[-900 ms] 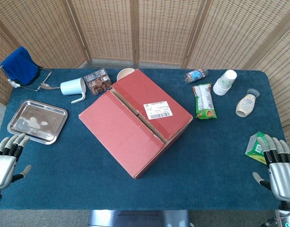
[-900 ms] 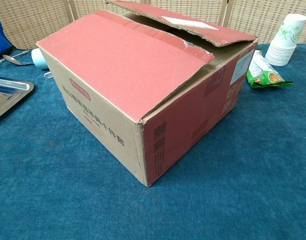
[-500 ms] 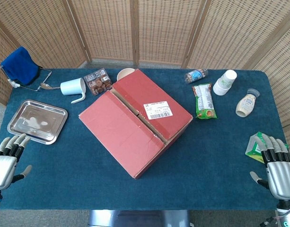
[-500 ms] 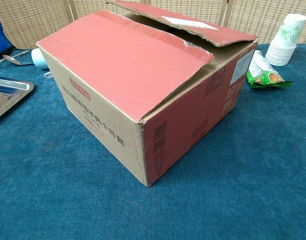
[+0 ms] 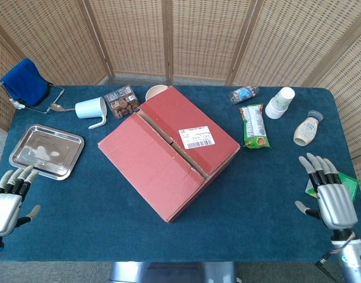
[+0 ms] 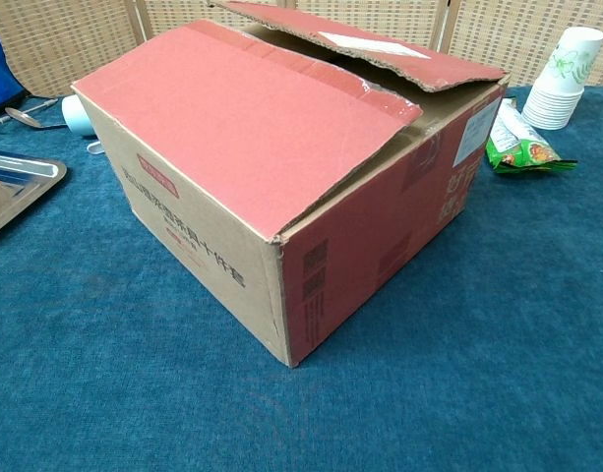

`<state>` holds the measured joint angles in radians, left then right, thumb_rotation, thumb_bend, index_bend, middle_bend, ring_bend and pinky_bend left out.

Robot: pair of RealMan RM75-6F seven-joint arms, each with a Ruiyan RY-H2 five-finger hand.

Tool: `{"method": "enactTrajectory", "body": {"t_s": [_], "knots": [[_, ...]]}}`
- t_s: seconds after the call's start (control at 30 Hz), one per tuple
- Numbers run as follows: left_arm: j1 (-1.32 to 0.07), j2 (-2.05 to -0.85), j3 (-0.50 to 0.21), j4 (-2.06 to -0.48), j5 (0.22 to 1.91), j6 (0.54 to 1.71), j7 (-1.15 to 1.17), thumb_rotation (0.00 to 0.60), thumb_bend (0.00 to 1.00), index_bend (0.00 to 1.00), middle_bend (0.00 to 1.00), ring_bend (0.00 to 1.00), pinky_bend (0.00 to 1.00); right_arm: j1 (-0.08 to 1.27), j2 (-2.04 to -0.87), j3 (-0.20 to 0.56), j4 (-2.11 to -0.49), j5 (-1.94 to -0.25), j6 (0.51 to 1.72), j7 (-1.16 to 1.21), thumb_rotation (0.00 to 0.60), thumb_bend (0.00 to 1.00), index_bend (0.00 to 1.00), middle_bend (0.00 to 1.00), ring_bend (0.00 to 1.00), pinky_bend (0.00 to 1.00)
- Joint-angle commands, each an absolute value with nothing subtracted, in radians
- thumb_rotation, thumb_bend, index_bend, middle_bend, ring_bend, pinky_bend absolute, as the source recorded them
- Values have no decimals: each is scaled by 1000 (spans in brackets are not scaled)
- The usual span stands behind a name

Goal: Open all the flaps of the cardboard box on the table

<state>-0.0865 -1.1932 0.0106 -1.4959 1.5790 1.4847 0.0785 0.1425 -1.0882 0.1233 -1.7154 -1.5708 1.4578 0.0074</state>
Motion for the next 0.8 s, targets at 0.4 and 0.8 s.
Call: {"method": "enactTrajectory", "body": {"t_s": [0.4, 0.8], "knots": [[-96, -1216, 11, -1481, 1571, 1466, 98, 600, 33, 0, 0, 0, 0, 266, -1183, 190, -1724, -1531, 1376, -25, 600, 0, 0, 0, 0, 22], [-95, -1219, 14, -1481, 1574, 1471, 112, 600, 34, 0, 0, 0, 0, 365, -1248, 234, -1751, -1459, 1286, -70, 600, 0, 0, 0, 0, 22]]}}
